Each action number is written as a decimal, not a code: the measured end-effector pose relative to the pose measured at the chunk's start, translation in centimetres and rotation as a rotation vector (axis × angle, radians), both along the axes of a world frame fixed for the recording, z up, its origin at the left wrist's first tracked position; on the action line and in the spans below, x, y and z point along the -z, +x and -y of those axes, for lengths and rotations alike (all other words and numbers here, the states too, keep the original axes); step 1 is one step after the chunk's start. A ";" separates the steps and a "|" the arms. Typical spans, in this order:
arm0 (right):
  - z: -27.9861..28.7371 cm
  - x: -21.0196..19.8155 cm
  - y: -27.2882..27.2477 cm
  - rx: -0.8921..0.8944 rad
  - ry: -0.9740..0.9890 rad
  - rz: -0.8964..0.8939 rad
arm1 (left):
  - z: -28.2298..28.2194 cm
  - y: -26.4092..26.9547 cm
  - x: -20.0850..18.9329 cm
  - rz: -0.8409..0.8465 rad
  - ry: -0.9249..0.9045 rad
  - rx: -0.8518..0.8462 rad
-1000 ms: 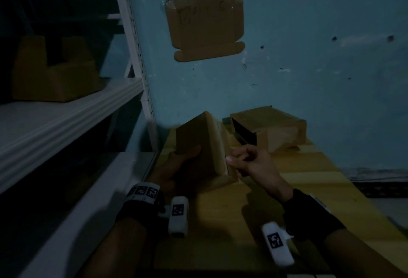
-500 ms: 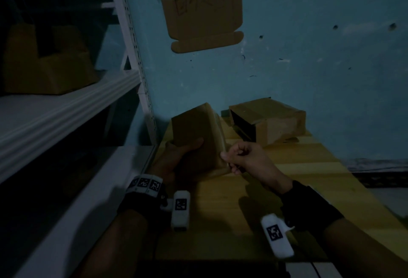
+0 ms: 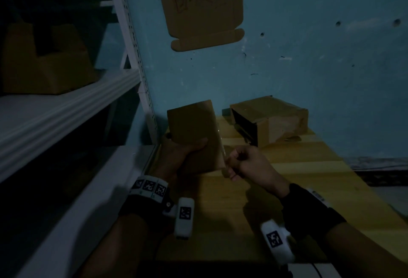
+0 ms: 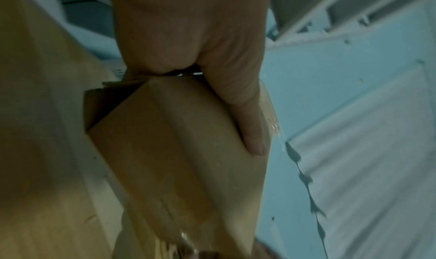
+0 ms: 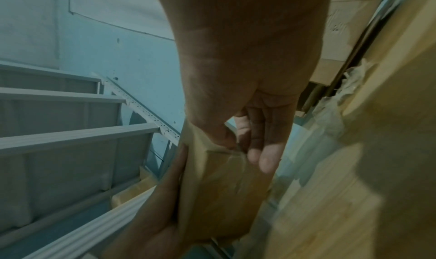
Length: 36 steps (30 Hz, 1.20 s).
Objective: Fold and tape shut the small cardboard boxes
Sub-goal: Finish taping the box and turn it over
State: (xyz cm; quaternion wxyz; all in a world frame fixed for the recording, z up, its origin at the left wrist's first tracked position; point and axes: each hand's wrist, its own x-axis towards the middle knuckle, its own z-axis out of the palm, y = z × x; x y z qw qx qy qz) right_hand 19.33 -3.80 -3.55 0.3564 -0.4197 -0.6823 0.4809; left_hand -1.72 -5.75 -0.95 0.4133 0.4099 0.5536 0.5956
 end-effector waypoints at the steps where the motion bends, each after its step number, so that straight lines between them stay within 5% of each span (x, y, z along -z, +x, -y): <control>1: 0.0 0.0 -0.1 0.001 -0.004 0.007 | 0.0 0.3 -0.1 -0.032 0.007 -0.022; 10: -0.7 -0.4 0.1 0.097 0.041 0.015 | -0.2 1.5 -0.8 -0.143 0.090 -0.091; 22: -1.2 -0.9 0.6 0.190 0.019 -0.269 | -1.0 1.6 -1.3 0.104 0.087 -0.024; 29: -0.9 -1.3 1.3 -0.029 -0.124 -0.504 | -1.1 1.4 -1.2 0.261 -0.025 0.060; 36: -0.8 -1.3 0.9 -0.168 -0.093 -0.446 | -0.7 1.4 -1.6 0.345 -0.087 0.111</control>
